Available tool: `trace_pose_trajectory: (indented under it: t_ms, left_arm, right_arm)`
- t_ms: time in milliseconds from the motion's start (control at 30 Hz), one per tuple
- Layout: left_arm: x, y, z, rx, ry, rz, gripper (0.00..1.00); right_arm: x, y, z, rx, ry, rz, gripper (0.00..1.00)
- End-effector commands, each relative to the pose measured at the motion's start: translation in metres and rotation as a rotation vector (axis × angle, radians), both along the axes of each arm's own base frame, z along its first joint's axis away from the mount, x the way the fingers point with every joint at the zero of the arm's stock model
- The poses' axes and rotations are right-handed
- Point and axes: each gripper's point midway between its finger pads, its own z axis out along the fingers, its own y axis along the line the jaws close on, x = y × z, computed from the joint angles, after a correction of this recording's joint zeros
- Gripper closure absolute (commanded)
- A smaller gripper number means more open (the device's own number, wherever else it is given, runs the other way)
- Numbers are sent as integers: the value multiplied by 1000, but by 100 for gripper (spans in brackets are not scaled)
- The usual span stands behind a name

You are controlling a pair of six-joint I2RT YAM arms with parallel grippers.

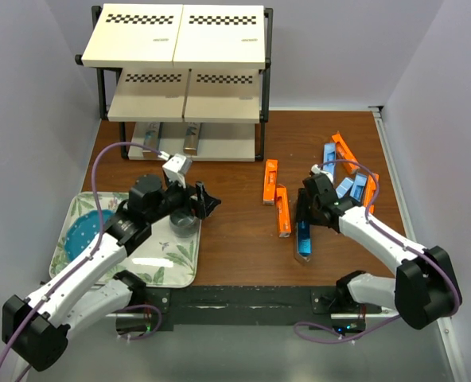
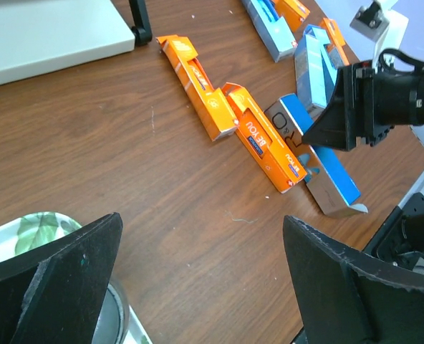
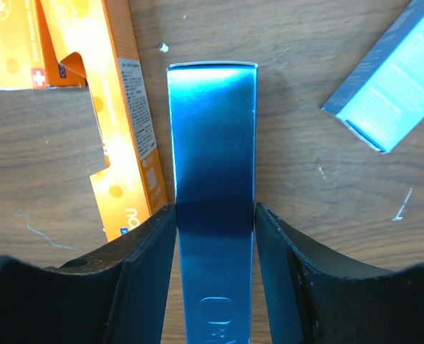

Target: Place and organize the toothpastes onto the shelf

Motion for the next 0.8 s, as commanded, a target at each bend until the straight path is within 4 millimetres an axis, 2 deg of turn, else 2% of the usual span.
trace_pose_trajectory:
  t_ms: [0,300,400,433,533,567,633,700,733,767]
  left_arm:
    - [-1,-16,9,-52,-19,-38,0]
    - [-12,-38,-2,-44,17,-65,0]
    - [-17,-46,-7,-40,35,-72,0]
    - [-20,-53,1,-60,11,-89,0]
    - [-26,-66,-1,-63,19,-109,0]
    - [-25,-71,-2,-60,19,-104,0]
    - [-33,-84,0,-69,22,-128,0]
    - [-33,-96,1,-74,18,-119,0]
    - [-41,-108,-4,-64,26,-149,0]
    - [-37,-112,0,-69,6,-117,0]
  right_arm:
    - [0,-4,-2,12,14,13,49]
    - [16,8,-13,36,36,29,41]
    - [19,9,-15,29,47,29,45]
    - [19,9,-13,31,44,33,50]
    - [18,10,-3,44,26,30,60]
    - [19,9,7,55,-4,23,62]
    - [16,8,17,70,-19,2,65]
    - [16,9,36,108,-71,-14,65]
    - [14,10,42,135,-81,-33,65]
    - [14,12,49,158,-95,-42,65]
